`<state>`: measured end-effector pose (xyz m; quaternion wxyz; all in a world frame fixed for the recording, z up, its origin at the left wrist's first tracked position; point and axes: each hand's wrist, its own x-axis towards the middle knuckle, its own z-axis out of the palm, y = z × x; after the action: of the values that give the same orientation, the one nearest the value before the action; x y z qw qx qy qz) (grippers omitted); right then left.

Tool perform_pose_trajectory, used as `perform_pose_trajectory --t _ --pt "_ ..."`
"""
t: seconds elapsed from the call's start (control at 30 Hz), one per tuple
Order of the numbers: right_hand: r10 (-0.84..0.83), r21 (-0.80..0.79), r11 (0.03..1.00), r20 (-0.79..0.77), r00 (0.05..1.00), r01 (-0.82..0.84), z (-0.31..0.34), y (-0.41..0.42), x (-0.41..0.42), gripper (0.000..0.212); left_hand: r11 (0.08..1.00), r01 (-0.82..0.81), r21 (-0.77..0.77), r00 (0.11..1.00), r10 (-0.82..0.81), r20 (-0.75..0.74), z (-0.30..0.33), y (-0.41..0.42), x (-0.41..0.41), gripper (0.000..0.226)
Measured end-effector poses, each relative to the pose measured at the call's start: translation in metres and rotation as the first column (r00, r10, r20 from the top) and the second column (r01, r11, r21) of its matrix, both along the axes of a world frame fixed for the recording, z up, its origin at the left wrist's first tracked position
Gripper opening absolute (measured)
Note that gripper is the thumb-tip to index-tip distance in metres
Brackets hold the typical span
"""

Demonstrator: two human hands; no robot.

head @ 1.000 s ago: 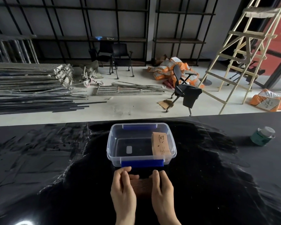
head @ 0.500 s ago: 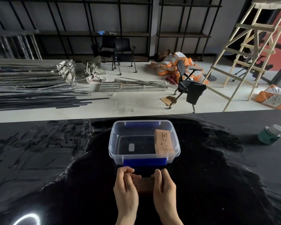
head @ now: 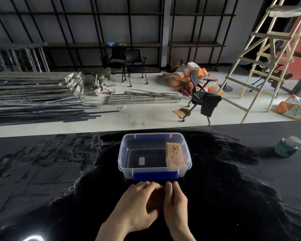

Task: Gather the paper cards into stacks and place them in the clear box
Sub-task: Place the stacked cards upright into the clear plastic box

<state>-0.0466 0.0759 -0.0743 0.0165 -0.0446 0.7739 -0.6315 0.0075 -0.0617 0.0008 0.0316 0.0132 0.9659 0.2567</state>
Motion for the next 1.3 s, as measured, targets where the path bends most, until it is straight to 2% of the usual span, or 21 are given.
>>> perform_pose_trajectory --t 0.07,0.17,0.27,0.33,0.4,0.43,0.5,0.63,0.8,0.87,0.97,1.03,1.1,1.17,1.2,1.3 --pt "0.009 0.003 1.0 0.031 0.999 -0.009 0.002 0.0 -0.001 0.034 0.999 -0.016 -0.041 0.999 0.018 0.049 0.001 0.003 -0.002 0.066" --pt "0.039 -0.002 0.999 0.054 0.998 -0.039 0.008 0.002 0.0 0.03 0.995 -0.069 -0.077 0.997 0.071 0.025 -0.003 0.005 -0.004 0.063" --pt "0.078 -0.114 0.991 0.061 0.995 -0.071 0.021 0.013 0.003 0.007 0.986 -0.163 0.032 0.986 0.162 0.025 -0.008 0.001 -0.002 0.058" --pt "0.15 -0.216 0.97 0.152 0.977 -0.115 0.028 0.022 0.003 0.042 0.94 -0.265 0.214 0.963 0.267 0.018 -0.011 -0.001 0.001 0.053" --pt "0.249 -0.355 0.922 0.231 0.941 -0.156 0.031 0.026 0.001 0.062 0.808 -0.346 0.477 0.92 0.391 0.005 -0.015 -0.001 0.003 0.048" --pt "0.311 -0.412 0.89 0.232 0.922 -0.196 0.034 0.027 0.001 0.058 0.712 -0.376 0.593 0.894 0.447 0.03 -0.016 0.0 0.004 0.046" --pt "0.38 -0.43 0.861 0.192 0.905 -0.271 0.043 0.026 -0.001 0.042 0.539 -0.412 0.735 0.857 0.503 0.11 -0.014 0.004 0.003 0.041" --pt "0.369 -0.355 0.882 0.106 0.924 -0.311 0.06 0.021 -0.007 0.036 0.361 -0.415 0.835 0.834 0.518 0.19 -0.005 0.005 -0.001 0.033" --pt "0.359 -0.266 0.906 0.065 0.931 -0.33 0.076 0.012 -0.014 0.036 0.198 -0.411 0.89 0.847 0.444 0.292 0.011 -0.002 -0.004 0.029" --pt "0.341 -0.161 0.929 0.025 0.94 -0.333 0.082 0.004 -0.018 0.033 0.19 -0.425 0.885 0.825 0.483 0.292 0.014 -0.006 -0.007 0.025" --pt "0.225 0.244 0.955 -0.234 0.946 -0.167 0.086 -0.005 -0.025 0.032 0.183 -0.452 0.873 0.77 0.574 0.279 0.018 -0.012 -0.011 0.017" --pt "0.329 0.552 0.831 -0.382 0.864 -0.072 0.089 -0.008 -0.028 0.044 0.156 -0.468 0.87 0.723 0.634 0.275 0.021 -0.02 -0.013 0.013" --pt "0.507 0.754 0.648 -0.322 0.8 -0.108 0.087 -0.01 -0.028 0.056 0.116 -0.475 0.873 0.682 0.675 0.281 0.024 -0.028 -0.014 0.011" --pt "0.586 0.86 0.489 -0.203 0.784 -0.143 0.083 -0.011 -0.025 0.059 0.088 -0.475 0.876 0.666 0.687 0.292 0.027 -0.033 -0.015 0.012" --pt "0.596 0.887 0.44 -0.172 0.784 -0.14 0.082 -0.012 -0.023 0.06 0.086 -0.471 0.878 0.665 0.689 0.289 0.029 -0.034 -0.016 0.014" --pt "0.603 0.915 0.383 -0.143 0.785 -0.128 0.083 -0.01 -0.013 0.064 0.091 -0.467 0.879 0.663 0.694 0.281 0.035 -0.036 -0.017 0.018"
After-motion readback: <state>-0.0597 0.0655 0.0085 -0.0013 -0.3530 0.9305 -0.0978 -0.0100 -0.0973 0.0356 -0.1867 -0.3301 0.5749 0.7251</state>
